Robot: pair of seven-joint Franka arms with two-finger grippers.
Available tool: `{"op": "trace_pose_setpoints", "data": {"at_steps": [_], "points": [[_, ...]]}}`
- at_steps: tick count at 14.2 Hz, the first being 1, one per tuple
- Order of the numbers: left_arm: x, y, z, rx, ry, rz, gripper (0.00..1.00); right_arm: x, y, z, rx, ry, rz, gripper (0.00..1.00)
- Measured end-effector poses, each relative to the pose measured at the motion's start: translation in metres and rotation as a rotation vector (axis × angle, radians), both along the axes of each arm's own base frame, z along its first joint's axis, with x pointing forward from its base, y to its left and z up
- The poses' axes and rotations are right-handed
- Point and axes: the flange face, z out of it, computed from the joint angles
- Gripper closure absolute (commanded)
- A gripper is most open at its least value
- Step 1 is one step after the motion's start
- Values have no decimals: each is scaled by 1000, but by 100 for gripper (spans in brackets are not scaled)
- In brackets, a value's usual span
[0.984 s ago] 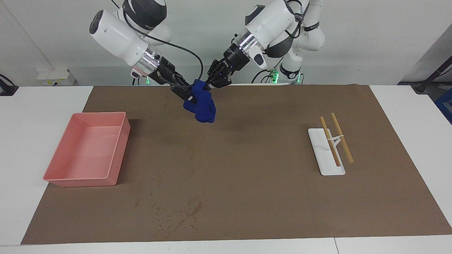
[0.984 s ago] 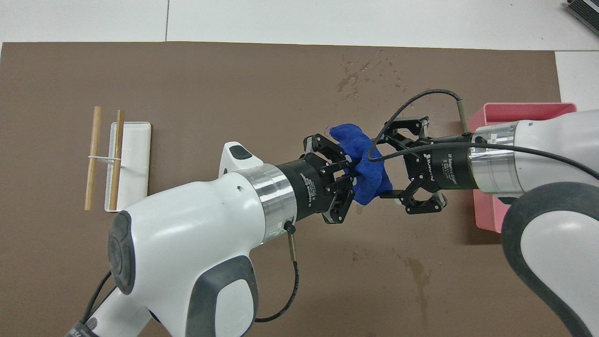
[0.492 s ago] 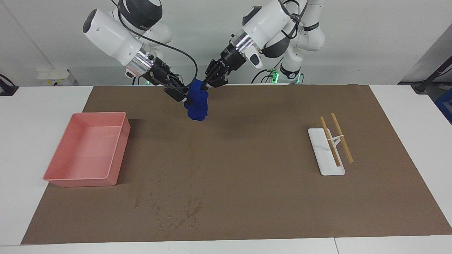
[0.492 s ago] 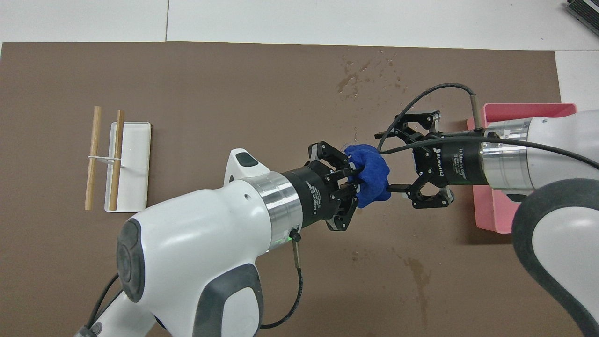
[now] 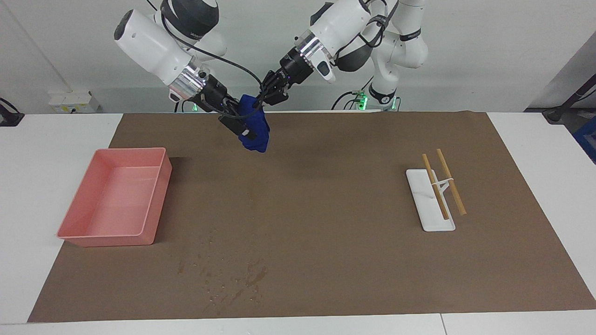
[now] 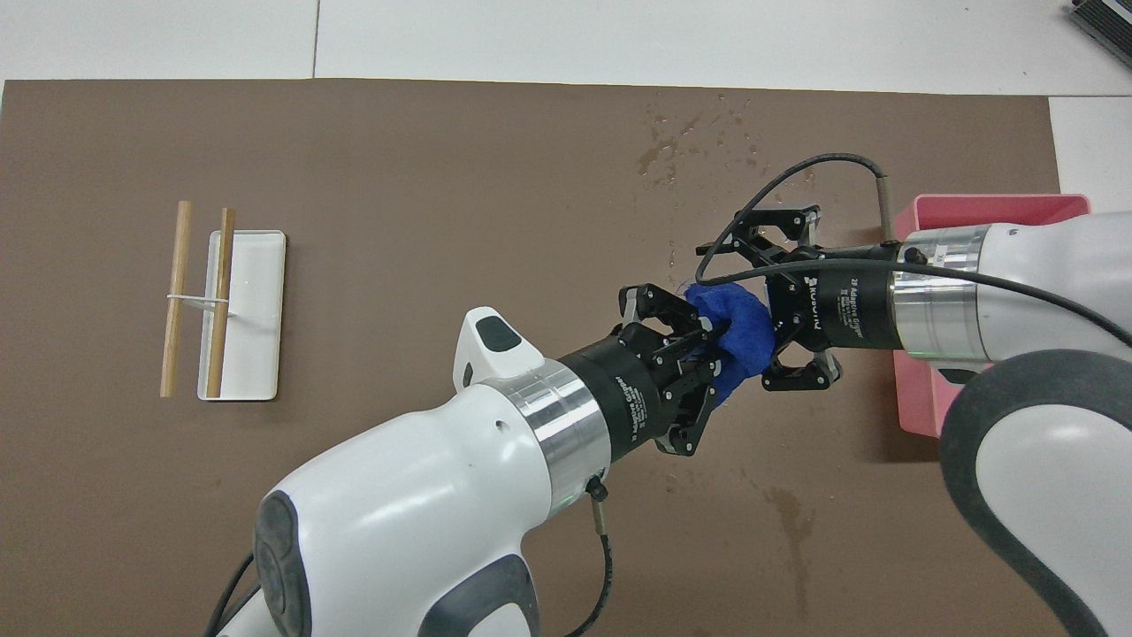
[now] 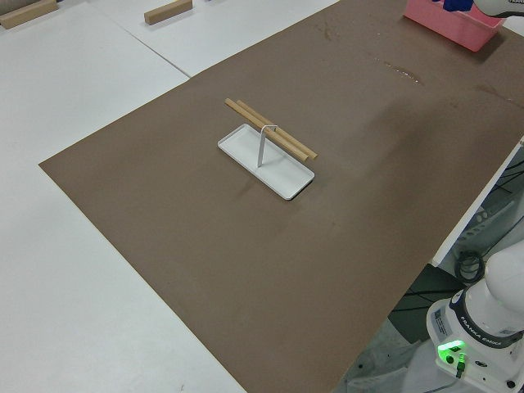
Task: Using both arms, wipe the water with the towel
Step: 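Pass the blue cloth from the left gripper to the right gripper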
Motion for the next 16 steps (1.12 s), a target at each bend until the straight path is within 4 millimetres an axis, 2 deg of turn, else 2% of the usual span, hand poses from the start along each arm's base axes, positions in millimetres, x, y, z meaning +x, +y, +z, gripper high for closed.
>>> {"op": "trace_pose_setpoints", "data": {"at_steps": [1, 2, 11, 12, 13, 16], "points": [[-2, -2, 0, -4, -7, 2, 100, 0, 0, -1, -1, -1, 3, 72], [-2, -2, 0, -6, -10, 5, 100, -1, 0, -2, -2, -6, 11, 100], [2, 0, 1, -22, -36, 36, 100, -1, -2, -2, -11, -49, 61, 100], [2, 0, 1, -22, -37, 37, 64, -1, -2, -2, -11, -49, 61, 100], [2, 1, 1, -22, -38, 37, 1, -1, -2, -2, -11, -49, 61, 100], [7, 5, 3, -16, -61, 39, 0, -2, -1, -4, -12, -45, 65, 100]]}}
